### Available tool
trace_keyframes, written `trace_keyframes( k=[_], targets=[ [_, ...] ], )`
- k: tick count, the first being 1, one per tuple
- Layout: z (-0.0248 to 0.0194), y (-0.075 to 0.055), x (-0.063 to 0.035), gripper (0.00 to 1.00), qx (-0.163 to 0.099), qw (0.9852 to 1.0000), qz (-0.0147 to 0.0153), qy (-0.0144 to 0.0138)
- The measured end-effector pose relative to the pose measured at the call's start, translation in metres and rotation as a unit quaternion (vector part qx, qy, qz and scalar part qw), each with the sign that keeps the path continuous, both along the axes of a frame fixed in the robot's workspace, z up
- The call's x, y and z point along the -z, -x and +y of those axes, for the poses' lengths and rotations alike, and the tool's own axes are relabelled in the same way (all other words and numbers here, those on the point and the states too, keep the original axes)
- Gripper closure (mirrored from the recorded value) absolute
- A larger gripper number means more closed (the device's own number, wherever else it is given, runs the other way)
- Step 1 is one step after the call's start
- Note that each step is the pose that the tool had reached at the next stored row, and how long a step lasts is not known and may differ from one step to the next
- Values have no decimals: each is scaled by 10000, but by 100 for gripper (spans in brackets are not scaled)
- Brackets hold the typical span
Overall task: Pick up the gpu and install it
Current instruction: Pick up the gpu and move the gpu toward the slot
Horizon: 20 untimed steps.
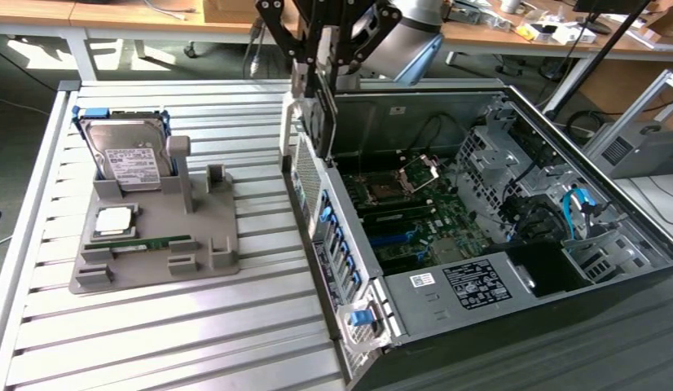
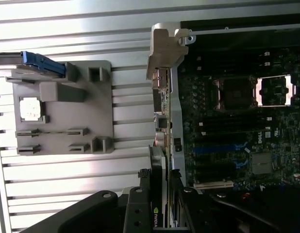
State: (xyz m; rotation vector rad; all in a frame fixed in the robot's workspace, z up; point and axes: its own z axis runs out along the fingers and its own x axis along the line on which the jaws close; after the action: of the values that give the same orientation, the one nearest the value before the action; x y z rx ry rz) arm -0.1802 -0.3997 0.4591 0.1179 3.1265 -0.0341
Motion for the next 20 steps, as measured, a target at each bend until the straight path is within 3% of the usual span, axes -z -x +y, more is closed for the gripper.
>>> trace_keyframes(
  k=[20],
  targets=[
    [-27,-396,41,73,1,10000,36,15]
  ],
)
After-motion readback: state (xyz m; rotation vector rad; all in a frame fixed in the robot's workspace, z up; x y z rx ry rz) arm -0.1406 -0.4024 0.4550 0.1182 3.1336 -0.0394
